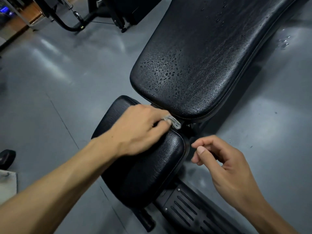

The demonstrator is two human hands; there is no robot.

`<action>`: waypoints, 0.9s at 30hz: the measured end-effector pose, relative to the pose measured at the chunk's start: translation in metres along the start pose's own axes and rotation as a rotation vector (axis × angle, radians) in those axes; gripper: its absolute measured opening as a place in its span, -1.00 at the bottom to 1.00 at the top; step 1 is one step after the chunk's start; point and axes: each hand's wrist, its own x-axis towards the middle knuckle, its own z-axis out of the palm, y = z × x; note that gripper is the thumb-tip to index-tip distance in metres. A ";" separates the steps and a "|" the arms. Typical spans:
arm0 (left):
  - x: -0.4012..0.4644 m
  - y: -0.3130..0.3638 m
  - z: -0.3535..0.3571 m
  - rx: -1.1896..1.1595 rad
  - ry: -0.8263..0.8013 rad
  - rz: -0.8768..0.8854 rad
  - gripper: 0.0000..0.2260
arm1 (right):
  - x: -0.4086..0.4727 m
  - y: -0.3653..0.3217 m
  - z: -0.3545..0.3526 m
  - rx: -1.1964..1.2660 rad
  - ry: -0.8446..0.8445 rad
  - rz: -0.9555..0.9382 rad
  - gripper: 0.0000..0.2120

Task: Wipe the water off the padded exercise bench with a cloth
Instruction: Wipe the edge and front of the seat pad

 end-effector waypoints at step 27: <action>-0.017 0.025 0.026 -0.013 0.164 0.196 -0.73 | -0.010 0.010 -0.003 -0.073 -0.051 0.034 -0.88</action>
